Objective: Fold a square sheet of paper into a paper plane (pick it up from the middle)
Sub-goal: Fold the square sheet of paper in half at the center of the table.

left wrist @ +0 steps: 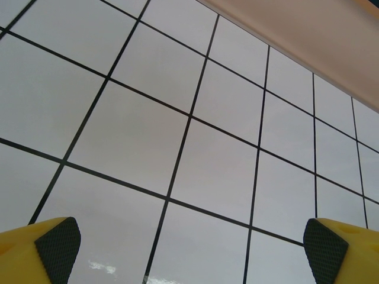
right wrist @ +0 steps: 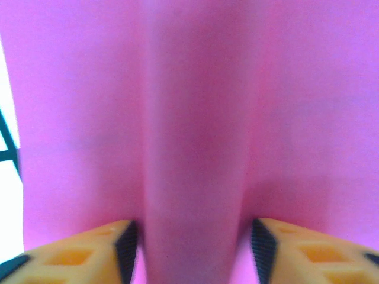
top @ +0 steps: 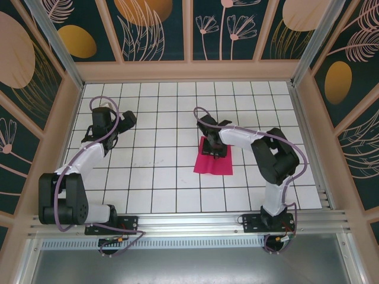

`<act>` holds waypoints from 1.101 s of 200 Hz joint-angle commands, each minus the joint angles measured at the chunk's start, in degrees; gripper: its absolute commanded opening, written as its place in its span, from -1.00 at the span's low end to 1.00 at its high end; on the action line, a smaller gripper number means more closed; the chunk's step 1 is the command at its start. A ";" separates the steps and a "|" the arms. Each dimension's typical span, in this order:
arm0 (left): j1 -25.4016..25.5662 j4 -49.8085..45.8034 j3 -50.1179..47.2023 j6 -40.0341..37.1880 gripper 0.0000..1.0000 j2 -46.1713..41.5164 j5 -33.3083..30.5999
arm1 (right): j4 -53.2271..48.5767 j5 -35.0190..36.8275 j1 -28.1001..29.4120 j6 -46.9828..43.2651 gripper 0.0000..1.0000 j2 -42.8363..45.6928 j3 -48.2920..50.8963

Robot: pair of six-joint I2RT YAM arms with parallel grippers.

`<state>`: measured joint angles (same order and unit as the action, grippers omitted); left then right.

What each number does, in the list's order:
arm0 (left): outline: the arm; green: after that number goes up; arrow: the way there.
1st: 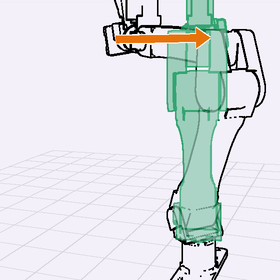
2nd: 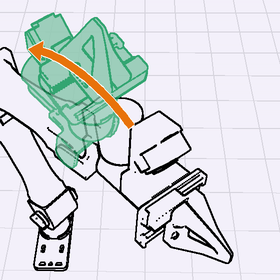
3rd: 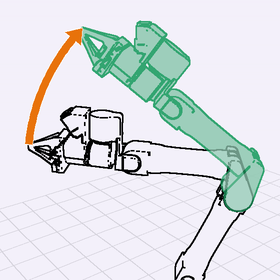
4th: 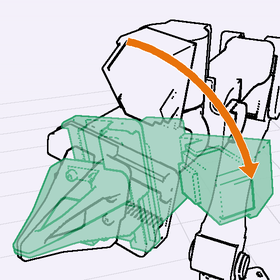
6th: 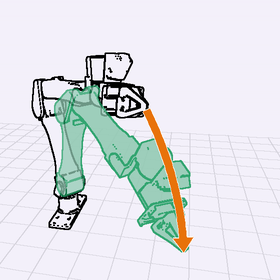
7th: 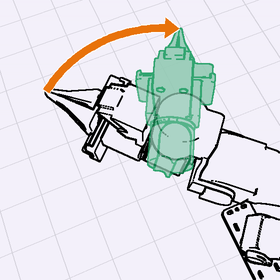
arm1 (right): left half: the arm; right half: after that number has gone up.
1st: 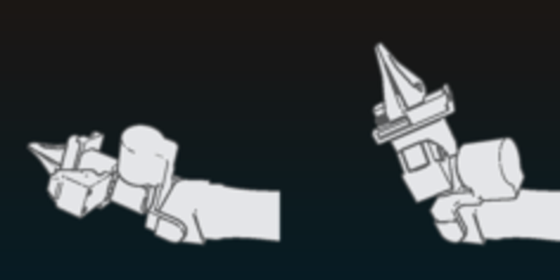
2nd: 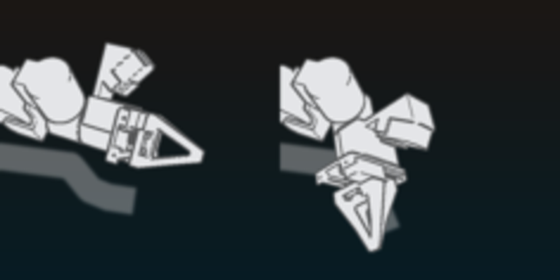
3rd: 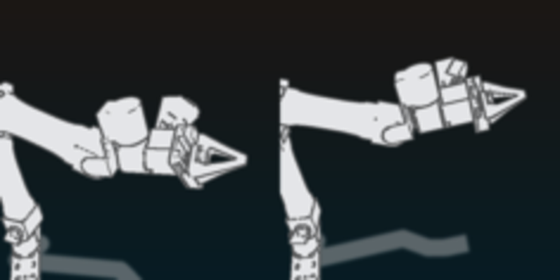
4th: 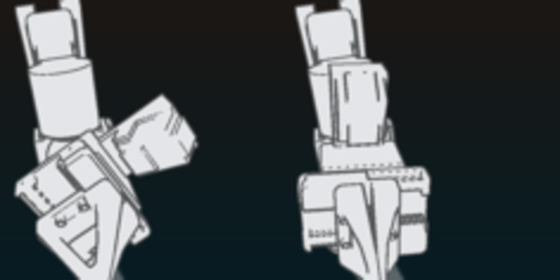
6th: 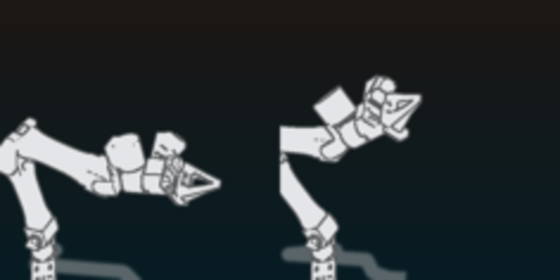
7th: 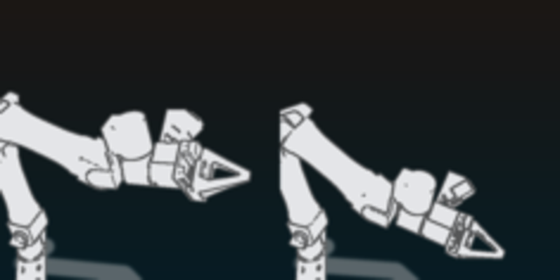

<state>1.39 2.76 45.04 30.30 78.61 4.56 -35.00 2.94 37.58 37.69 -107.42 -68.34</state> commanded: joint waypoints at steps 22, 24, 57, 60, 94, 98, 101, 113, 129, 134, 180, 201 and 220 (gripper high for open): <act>-0.25 4.19 -0.81 2.54 0.90 0.96 11.26 | 17.40 -19.03 0.21 -2.27 -0.53 5.69 3.56; -0.25 4.53 -1.00 2.87 0.89 1.01 11.90 | 18.45 -19.95 0.21 -2.27 -0.53 6.03 3.76; -0.16 11.38 -4.02 7.54 0.74 2.15 21.02 | 31.39 -32.17 -0.56 -0.85 -0.60 10.02 7.24; -0.16 11.96 -4.40 7.96 0.73 2.23 21.47 | 32.38 -33.08 -0.69 -0.73 -0.60 10.30 7.78; 1.09 16.55 -7.32 10.64 0.73 2.08 22.89 | 36.53 -36.26 -3.94 -0.48 -0.56 11.60 11.80; 1.35 16.78 -7.48 10.80 0.73 2.10 22.76 | 35.84 -35.94 -4.35 -0.82 -0.55 11.47 11.90; 1.60 16.95 -7.59 10.96 0.73 2.08 22.70 | 35.31 -35.76 -4.55 -1.12 -0.54 11.33 11.99; 2.65 17.69 -7.90 11.36 0.74 2.39 22.32 | 33.76 -34.59 -5.46 -2.18 -0.50 10.66 12.35; 4.43 18.61 -7.89 11.92 0.74 3.27 21.51 | 30.87 -32.05 -5.94 -4.31 -0.40 9.38 12.14; 4.92 18.89 -7.90 12.07 0.75 3.52 21.36 | 29.81 -30.68 -5.94 -5.06 -0.36 9.05 11.94; 7.95 21.04 -7.34 14.08 0.76 5.90 20.74 | 21.23 -20.24 -5.92 -9.60 0.01 5.76 9.72; 8.67 20.93 -7.33 14.32 0.76 6.04 20.54 | 20.15 -16.89 -5.93 -9.48 0.15 5.68 9.60; 9.20 20.93 -7.33 14.57 0.76 6.13 20.80 | 19.69 -15.19 -7.33 -8.70 0.19 5.46 9.65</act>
<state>9.78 21.15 37.50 43.75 84.40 25.08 -12.38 -17.34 31.62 29.69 -101.43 -56.99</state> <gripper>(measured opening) 0.880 0.587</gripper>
